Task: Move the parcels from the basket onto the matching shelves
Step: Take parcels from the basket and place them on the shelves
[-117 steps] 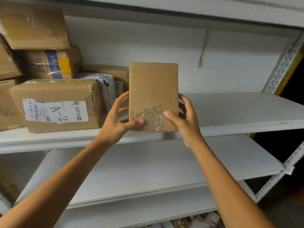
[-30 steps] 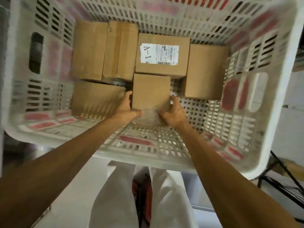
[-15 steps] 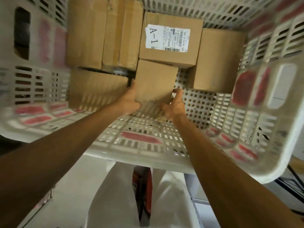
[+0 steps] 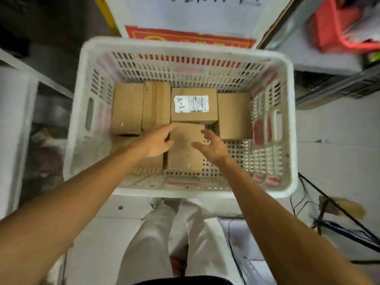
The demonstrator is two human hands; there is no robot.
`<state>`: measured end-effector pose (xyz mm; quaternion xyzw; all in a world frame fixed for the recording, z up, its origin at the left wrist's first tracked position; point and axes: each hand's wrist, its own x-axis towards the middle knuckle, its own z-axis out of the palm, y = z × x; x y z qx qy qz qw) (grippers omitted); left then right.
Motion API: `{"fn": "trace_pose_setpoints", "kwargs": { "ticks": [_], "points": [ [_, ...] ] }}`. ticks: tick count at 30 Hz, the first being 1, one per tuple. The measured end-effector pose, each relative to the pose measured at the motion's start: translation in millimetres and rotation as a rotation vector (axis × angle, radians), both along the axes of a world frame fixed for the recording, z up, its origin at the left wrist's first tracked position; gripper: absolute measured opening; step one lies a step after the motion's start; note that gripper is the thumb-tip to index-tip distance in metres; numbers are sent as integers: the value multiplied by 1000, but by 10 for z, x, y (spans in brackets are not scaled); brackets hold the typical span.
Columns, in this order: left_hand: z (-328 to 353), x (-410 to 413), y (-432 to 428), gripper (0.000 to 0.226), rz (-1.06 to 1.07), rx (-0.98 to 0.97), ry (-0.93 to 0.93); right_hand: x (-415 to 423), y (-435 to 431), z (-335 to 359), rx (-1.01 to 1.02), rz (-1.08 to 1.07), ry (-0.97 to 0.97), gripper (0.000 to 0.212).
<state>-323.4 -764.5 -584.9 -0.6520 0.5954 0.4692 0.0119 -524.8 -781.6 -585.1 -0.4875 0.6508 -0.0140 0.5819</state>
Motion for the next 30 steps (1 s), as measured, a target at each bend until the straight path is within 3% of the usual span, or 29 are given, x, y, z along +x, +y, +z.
{"fn": "trace_pose_setpoints", "kwargs": {
  "ticks": [5,13,19,26,30],
  "points": [
    [1042,408,-63,62,-45,-169,-63,196,-64,969,-193,166,-11,73],
    [2642,1187,89,44,45,-413,-178,1086,-336,2411,-577,438,-104,65],
    [3849,1892,951,37,387,-505,-291,2046,-223,3521,-814,775,-288,70],
    [4694,2326,2511,27,761,-709,-447,3037,424,4356,-812,1093,-538,74],
    [5025,2372,3489,18,869,-742,-638,3540,1111,4669,-735,1225,-682,71]
  ]
}}
